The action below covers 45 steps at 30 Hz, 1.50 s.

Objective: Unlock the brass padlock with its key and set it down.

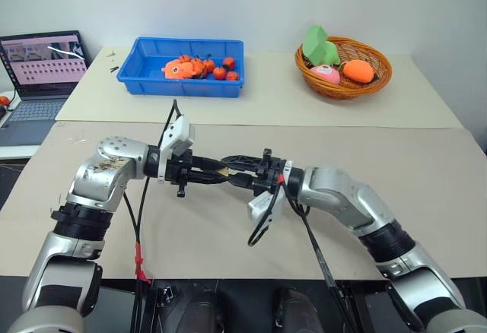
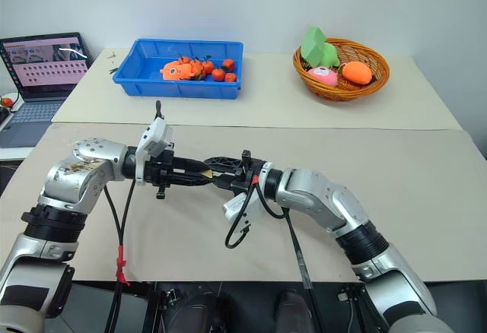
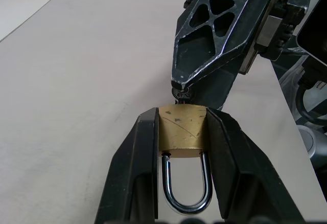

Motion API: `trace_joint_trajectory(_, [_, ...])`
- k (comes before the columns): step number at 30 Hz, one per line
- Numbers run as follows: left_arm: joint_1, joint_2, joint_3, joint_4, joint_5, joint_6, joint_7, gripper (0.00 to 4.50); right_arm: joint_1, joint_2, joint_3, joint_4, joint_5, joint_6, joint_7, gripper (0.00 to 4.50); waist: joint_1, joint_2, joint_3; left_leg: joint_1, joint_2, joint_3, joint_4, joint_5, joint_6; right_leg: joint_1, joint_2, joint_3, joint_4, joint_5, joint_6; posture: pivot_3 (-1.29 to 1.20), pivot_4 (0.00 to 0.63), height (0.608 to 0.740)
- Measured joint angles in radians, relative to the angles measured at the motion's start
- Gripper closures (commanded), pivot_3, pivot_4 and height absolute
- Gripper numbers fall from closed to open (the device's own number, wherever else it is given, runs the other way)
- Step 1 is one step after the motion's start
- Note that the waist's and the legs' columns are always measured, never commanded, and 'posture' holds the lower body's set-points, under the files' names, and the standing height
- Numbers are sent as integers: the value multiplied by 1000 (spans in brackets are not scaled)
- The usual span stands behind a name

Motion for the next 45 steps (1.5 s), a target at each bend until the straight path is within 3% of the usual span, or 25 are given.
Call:
trace_joint_trajectory(22, [-3,1,4,-1,-5,0,-14,3656,8,13,0,-27,-5,-3,-2,2170,0,0,0,0,0,0,0,0,0,0,0,0,0,0,0,0,150,692])
trace_joint_trajectory(38, [-5,1,5,-3,-4,0,-13,3656,7,-8,0,-37,-139,-60,-104,2170,-1,0,0,0,0,0,0,0,0,0,0,0,0,0,0,0,150,692])
trace_joint_trajectory(41, [-6,1,6,-3,-5,0,-12,3656,7,-8,0,-32,-138,-60,-104,2891,-2,0,0,0,0,0,0,0,0,0,0,0,0,0,0,0,150,692])
trace_joint_trajectory(45, [-20,1,12,-8,-6,-4,-14,3656,7,-8,-2,-20,-133,-57,-103,4188,-1,0,0,0,0,0,0,0,0,0,0,0,0,0,0,0,150,692])
